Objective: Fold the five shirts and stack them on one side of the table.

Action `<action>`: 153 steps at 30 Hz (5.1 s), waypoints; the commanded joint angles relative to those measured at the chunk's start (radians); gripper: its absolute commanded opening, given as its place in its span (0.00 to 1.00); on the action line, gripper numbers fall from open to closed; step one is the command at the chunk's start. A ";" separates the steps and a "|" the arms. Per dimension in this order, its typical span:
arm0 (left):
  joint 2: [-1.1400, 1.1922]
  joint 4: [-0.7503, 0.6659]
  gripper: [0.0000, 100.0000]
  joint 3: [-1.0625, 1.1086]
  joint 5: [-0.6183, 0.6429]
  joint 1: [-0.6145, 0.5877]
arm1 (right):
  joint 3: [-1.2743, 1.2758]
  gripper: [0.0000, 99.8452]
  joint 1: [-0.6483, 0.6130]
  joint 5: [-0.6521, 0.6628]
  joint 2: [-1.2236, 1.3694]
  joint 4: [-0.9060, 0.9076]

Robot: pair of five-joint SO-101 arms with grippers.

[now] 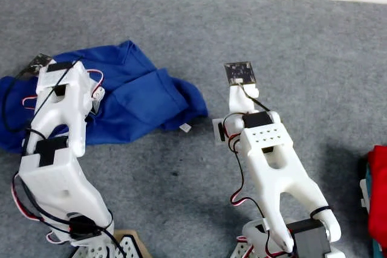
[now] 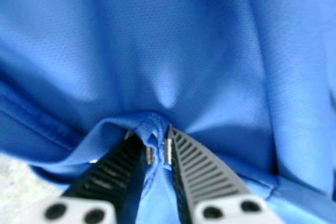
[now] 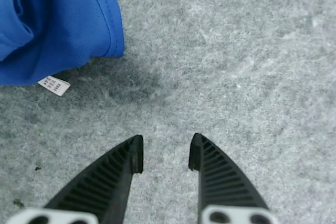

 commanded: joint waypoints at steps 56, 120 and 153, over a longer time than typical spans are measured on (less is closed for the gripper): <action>-0.446 0.213 0.01 0.051 -0.908 -0.725 | -0.326 0.28 -0.432 0.008 0.295 0.119; -0.446 0.014 0.01 0.105 -0.540 -0.705 | 0.229 0.01 0.117 -0.035 -0.797 -0.081; -0.458 0.434 0.01 -0.771 -0.304 -0.518 | -0.351 0.01 -0.015 0.259 -0.797 0.065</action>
